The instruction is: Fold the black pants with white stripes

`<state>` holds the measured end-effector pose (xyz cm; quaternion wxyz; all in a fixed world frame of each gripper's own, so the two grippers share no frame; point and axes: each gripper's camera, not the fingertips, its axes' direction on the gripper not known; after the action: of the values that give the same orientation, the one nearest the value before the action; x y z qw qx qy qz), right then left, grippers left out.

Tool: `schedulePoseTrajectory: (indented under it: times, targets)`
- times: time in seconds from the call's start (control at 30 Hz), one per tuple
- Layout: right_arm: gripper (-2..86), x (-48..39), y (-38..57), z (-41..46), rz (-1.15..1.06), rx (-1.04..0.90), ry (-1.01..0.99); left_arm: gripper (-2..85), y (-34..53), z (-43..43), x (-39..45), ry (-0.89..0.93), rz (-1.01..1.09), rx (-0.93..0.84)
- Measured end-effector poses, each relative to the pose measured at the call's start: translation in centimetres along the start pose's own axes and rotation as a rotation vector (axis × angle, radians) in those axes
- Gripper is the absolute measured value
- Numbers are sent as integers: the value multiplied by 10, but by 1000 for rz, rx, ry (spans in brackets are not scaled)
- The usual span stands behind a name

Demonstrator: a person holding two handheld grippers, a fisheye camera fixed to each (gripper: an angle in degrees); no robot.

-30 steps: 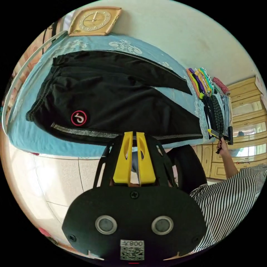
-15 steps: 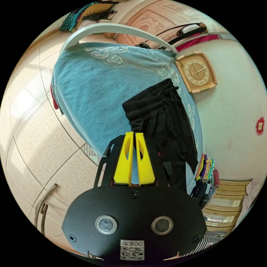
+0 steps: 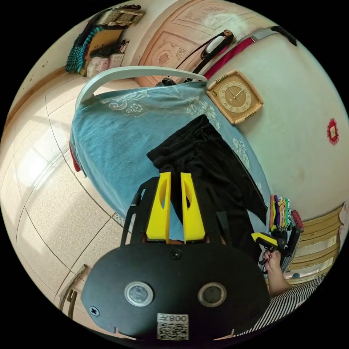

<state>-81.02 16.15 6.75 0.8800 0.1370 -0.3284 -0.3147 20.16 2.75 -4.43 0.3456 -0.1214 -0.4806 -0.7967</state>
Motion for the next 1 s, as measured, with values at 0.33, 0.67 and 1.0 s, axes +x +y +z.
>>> schedulePoseTrajectory:
  times: [0.33, 0.67, 1.0]
  targets:
    - [1, 49, -126, 98, -41, -23, 78, 11, 2, -36, -2, -139, -96, 63]
    - [1, 67, -118, 150, -55, -3, 48, 2, -61, 3, 109, 45, 331, -40]
    - [2, 132, -106, 194, 63, 33, 101, 4, -106, 54, 167, -27, 374, -264]
